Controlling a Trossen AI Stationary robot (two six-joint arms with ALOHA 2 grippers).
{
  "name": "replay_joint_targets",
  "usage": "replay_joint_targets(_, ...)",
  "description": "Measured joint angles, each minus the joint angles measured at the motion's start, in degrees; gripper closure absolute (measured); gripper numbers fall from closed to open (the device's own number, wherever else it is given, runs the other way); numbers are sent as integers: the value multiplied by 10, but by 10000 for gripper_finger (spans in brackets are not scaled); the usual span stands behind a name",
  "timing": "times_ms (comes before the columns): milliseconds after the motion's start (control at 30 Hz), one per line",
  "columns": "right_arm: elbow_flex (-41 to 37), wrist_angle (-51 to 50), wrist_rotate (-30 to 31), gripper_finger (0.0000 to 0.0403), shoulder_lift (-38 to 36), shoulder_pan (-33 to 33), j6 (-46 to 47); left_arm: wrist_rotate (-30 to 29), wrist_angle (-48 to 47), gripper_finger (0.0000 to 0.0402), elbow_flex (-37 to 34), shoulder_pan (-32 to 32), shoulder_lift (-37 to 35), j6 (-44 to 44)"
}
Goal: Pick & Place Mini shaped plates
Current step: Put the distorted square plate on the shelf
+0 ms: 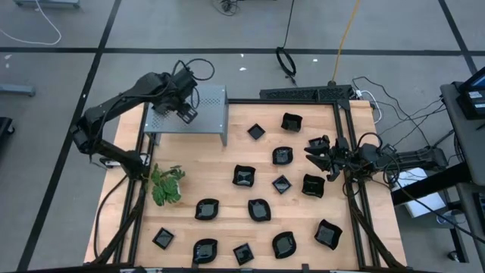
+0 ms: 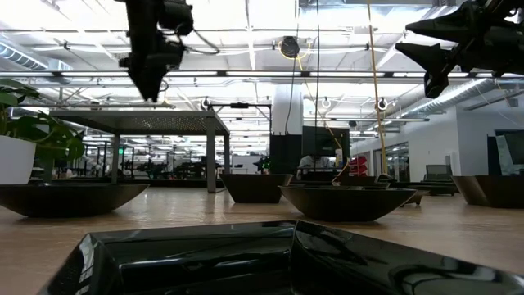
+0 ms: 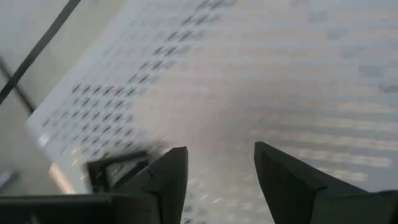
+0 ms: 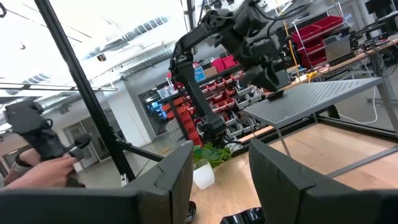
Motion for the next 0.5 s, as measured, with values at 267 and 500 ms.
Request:
replay_joint_targets(267, 0, 0, 0, 259, 0, 0, 0, 35, 71, 211, 2, -112, 3, 1)
replay_joint_targets(500, 0, 0, 0, 259, 0, 0, 0, 37, 143, 211, 2, -230, 5, 64)
